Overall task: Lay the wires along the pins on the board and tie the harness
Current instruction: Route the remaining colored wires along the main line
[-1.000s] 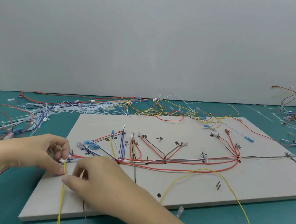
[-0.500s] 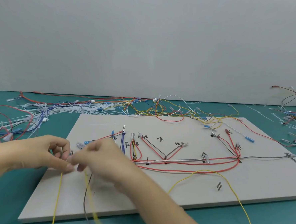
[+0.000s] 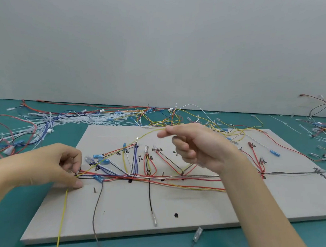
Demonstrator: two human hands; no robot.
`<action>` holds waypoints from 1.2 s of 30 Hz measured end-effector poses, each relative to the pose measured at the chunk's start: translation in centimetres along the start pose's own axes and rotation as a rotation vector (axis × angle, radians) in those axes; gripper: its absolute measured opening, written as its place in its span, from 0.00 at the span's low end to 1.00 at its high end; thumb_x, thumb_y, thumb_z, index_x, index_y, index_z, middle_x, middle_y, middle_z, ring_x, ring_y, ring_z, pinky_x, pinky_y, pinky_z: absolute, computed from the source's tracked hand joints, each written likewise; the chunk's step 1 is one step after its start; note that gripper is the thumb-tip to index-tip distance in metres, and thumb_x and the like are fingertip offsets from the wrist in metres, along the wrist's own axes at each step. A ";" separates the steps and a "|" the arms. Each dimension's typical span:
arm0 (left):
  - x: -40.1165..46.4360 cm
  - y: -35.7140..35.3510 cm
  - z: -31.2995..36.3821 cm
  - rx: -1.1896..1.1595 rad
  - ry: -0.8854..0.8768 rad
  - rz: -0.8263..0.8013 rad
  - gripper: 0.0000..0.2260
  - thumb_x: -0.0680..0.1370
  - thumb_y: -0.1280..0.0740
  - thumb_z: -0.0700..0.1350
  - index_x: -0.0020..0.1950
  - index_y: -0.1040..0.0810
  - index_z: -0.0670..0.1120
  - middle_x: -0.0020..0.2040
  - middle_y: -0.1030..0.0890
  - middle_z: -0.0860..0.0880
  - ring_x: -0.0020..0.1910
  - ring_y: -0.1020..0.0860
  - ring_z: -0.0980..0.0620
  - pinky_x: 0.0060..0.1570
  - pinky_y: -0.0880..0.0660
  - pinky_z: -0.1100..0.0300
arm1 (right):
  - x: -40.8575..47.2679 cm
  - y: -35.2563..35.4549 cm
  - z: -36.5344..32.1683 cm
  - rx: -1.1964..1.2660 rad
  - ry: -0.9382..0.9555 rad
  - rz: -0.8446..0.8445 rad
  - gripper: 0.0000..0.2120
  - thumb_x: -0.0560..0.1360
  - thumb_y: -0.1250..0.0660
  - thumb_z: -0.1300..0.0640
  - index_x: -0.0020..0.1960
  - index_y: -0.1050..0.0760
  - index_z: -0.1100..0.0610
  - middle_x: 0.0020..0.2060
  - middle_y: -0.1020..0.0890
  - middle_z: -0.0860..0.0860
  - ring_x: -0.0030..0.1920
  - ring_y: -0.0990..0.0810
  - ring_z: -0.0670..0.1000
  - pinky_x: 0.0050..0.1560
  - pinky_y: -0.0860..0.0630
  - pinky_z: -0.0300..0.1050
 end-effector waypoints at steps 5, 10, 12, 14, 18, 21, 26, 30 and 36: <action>0.0 -0.5 2.3 -0.094 -0.116 0.025 0.29 0.50 0.25 0.73 0.43 0.16 0.57 0.34 0.19 0.52 0.28 0.27 0.58 0.34 0.27 0.60 | -1.7 2.4 0.1 -0.347 -0.022 -0.010 0.10 0.78 0.34 0.56 0.48 0.17 0.61 0.21 0.31 0.49 0.19 0.33 0.47 0.21 0.37 0.37; -0.2 -1.9 5.7 -0.156 -0.205 0.117 0.24 0.54 0.25 0.72 0.39 0.14 0.56 0.33 0.17 0.51 0.28 0.24 0.57 0.29 0.30 0.66 | -2.9 3.6 0.0 -0.508 -0.109 -0.028 0.07 0.72 0.28 0.55 0.42 0.16 0.58 0.20 0.30 0.50 0.19 0.32 0.48 0.23 0.35 0.36; 0.0 -2.6 6.8 -0.161 -0.233 0.174 0.10 0.62 0.22 0.61 0.37 0.15 0.57 0.33 0.17 0.53 0.27 0.25 0.58 0.28 0.30 0.68 | -3.0 3.9 0.2 -0.484 -0.096 0.002 0.08 0.67 0.25 0.54 0.41 0.16 0.58 0.20 0.33 0.50 0.21 0.29 0.49 0.24 0.33 0.34; 0.1 -3.5 7.8 -0.148 -0.262 0.224 0.04 0.67 0.22 0.50 0.36 0.15 0.58 0.32 0.17 0.55 0.26 0.27 0.59 0.28 0.31 0.68 | -3.0 4.3 0.4 -0.368 -0.065 0.054 0.06 0.67 0.25 0.54 0.39 0.16 0.57 0.20 0.36 0.48 0.20 0.31 0.48 0.24 0.33 0.34; 0.8 -5.5 9.2 -0.157 -0.322 0.333 0.06 0.69 0.23 0.47 0.36 0.15 0.58 0.35 0.19 0.56 0.27 0.28 0.57 0.30 0.31 0.65 | -2.9 5.3 1.6 -0.138 -0.065 0.105 0.08 0.64 0.27 0.54 0.38 0.17 0.58 0.22 0.39 0.46 0.19 0.44 0.43 0.20 0.47 0.33; 1.3 -6.9 10.1 -0.135 -0.387 0.367 0.07 0.71 0.24 0.45 0.38 0.14 0.59 0.37 0.20 0.57 0.30 0.27 0.56 0.31 0.33 0.69 | -2.5 6.2 2.7 0.070 -0.080 0.177 0.07 0.64 0.28 0.58 0.41 0.19 0.59 0.24 0.37 0.46 0.21 0.41 0.43 0.19 0.43 0.33; 0.8 -9.0 11.3 0.051 -0.522 0.356 0.04 0.74 0.27 0.47 0.46 0.15 0.58 0.39 0.23 0.59 0.38 0.26 0.57 0.37 0.32 0.67 | -2.3 7.2 3.4 0.362 -0.088 0.208 0.10 0.64 0.30 0.63 0.44 0.14 0.61 0.30 0.26 0.50 0.25 0.28 0.44 0.23 0.29 0.33; 0.2 -10.0 12.1 0.131 -0.596 0.401 0.06 0.77 0.31 0.47 0.51 0.16 0.55 0.40 0.25 0.61 0.38 0.26 0.61 0.38 0.29 0.62 | -2.7 7.6 3.5 0.218 -0.158 0.210 0.15 0.65 0.30 0.65 0.52 0.18 0.61 0.30 0.26 0.49 0.20 0.39 0.40 0.16 0.41 0.31; -0.3 -10.8 13.4 0.343 -0.639 0.388 0.10 0.77 0.33 0.44 0.54 0.19 0.58 0.45 0.25 0.57 0.36 0.32 0.61 0.31 0.35 0.62 | -3.5 7.8 3.0 -0.312 -0.277 0.234 0.07 0.72 0.30 0.68 0.50 0.19 0.63 0.25 0.26 0.48 0.22 0.40 0.45 0.22 0.43 0.35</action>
Point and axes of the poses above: each hand's wrist, its own x-axis towards the middle knuckle, its own y-axis out of the back of the hand, z = x × y, the point moved 2 cm from there along x, towards the middle knuckle
